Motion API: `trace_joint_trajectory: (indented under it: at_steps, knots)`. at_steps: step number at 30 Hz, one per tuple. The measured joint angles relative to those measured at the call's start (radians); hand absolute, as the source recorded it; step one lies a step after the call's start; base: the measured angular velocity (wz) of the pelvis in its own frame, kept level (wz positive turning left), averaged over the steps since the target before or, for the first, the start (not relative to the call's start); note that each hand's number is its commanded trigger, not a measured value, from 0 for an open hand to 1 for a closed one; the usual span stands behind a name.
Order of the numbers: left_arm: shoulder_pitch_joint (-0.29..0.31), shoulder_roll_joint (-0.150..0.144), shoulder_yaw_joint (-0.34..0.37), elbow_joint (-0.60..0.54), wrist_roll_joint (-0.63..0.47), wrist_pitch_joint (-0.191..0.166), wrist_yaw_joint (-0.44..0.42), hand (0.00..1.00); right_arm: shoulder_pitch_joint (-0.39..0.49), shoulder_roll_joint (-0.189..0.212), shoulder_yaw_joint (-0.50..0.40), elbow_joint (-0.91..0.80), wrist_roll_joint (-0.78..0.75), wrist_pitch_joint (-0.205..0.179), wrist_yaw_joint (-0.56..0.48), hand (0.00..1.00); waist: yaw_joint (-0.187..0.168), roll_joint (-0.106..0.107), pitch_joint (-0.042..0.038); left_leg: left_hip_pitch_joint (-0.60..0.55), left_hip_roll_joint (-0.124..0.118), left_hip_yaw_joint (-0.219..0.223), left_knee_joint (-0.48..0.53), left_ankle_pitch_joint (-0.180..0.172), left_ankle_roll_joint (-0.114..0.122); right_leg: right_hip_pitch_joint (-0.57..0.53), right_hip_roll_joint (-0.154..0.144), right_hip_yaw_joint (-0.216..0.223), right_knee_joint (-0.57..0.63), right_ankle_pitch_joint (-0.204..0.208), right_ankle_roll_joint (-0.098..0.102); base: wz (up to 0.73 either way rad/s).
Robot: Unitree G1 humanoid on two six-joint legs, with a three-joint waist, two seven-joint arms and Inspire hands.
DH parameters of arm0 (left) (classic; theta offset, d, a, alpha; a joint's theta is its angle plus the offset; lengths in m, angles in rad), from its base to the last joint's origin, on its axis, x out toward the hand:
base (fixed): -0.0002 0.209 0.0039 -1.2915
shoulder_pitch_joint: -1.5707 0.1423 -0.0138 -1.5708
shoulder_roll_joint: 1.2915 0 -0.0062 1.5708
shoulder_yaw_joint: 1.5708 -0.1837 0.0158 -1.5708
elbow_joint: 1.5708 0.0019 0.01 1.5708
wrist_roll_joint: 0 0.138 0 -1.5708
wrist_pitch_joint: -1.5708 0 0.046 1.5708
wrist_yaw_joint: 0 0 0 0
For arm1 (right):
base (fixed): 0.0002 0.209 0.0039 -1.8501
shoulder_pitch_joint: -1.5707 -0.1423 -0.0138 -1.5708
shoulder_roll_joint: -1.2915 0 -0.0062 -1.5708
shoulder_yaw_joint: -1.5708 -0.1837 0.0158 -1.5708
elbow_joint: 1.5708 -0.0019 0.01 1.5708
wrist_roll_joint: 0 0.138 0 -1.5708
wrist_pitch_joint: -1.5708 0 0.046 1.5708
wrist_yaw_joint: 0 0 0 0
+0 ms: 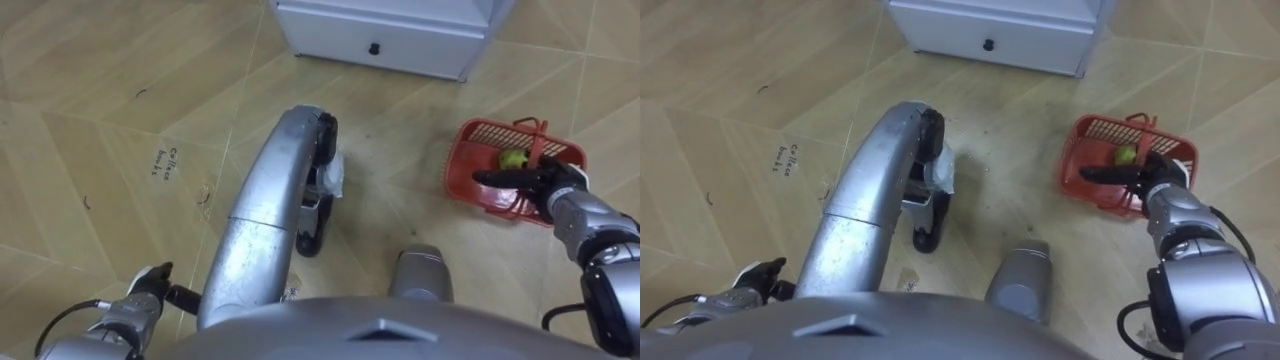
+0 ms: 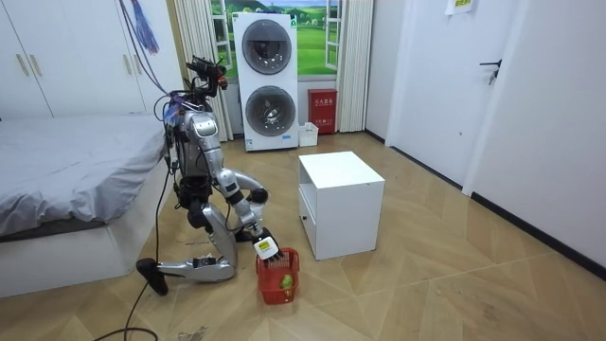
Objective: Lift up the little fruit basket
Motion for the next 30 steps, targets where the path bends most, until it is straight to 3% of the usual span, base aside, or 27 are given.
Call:
trace_joint_trajectory:
  at_steps: [11, 19, 30]
  knots:
    - [-0.035, -0.011, -0.011, 0.004, -0.001, 0.005, -0.020, 0.00, 0.000, 0.005, 0.039, 0.005, -0.019, 0.021, 0.009, 1.00, 0.002, 0.002, 0.0011, 0.000, 0.011, -0.001, 0.004, 0.000, 0.000, -0.004, 0.008, 0.002, 0.004, -0.003, 0.004, -0.01]
    - [-0.053, -0.040, -0.021, 0.031, -0.035, 0.005, -0.016, 0.00, 0.000, 0.023, 0.037, 0.005, 0.002, 0.021, 0.004, 1.00, -0.001, 0.001, 0.0026, 0.000, 0.012, -0.001, 0.004, 0.000, 0.000, -0.004, 0.008, 0.004, 0.006, -0.004, 0.006, 0.00]
    - [-0.058, -0.041, -0.018, 0.032, -0.041, 0.004, -0.015, 0.00, -0.005, 0.022, 0.037, 0.035, 0.001, 0.020, -0.003, 1.00, -0.002, -0.005, 0.0057, 0.001, 0.011, -0.002, 0.005, 0.000, 0.000, -0.001, 0.008, 0.002, 0.005, -0.004, 0.006, 0.00]
